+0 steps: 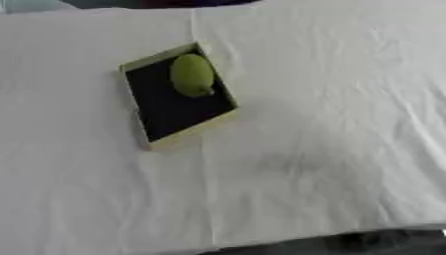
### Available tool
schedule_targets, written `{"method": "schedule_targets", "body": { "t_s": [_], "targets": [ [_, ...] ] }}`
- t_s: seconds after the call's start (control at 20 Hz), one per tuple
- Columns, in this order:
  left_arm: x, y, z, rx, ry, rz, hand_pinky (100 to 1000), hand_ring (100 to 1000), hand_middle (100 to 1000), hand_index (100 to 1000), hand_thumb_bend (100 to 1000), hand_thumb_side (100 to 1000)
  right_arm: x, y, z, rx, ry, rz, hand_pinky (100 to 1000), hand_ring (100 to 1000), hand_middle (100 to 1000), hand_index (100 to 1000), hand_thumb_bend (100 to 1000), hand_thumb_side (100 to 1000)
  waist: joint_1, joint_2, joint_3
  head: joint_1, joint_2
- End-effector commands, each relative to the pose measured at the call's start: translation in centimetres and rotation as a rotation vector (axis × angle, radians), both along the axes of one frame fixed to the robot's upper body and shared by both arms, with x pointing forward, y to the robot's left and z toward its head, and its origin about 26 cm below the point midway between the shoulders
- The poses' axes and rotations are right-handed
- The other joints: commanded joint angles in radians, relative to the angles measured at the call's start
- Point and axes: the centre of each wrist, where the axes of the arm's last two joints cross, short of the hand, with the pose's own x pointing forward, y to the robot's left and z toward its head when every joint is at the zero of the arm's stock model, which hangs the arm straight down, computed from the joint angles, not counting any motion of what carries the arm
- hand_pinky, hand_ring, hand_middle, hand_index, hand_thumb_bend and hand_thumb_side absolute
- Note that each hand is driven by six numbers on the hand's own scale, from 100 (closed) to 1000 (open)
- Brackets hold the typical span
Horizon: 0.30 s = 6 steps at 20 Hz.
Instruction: Pick up objects on the table and place them in the box.
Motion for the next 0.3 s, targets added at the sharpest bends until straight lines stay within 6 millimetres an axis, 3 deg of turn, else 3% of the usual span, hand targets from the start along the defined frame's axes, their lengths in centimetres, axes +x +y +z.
{"method": "schedule_targets", "body": {
  "t_s": [0.05, 0.3],
  "targets": [
    [-0.4, 1.2, -0.2, -0.031, -0.038, -0.017, 737, 723, 715, 849, 472, 100, -0.4, -0.4, 1.1, -0.011, -0.032, -0.016, 892, 748, 594, 842, 100, 588, -0.008, -0.022, 0.003, -0.002, -0.005],
    [-0.3, 1.8, -1.6, -0.074, -0.061, -0.041, 738, 721, 712, 840, 515, 100, -0.4, -0.4, 1.0, 0.004, -0.034, -0.023, 894, 763, 612, 853, 100, 590, -0.015, -0.023, 0.009, 0.004, -0.01]
  ]
}}
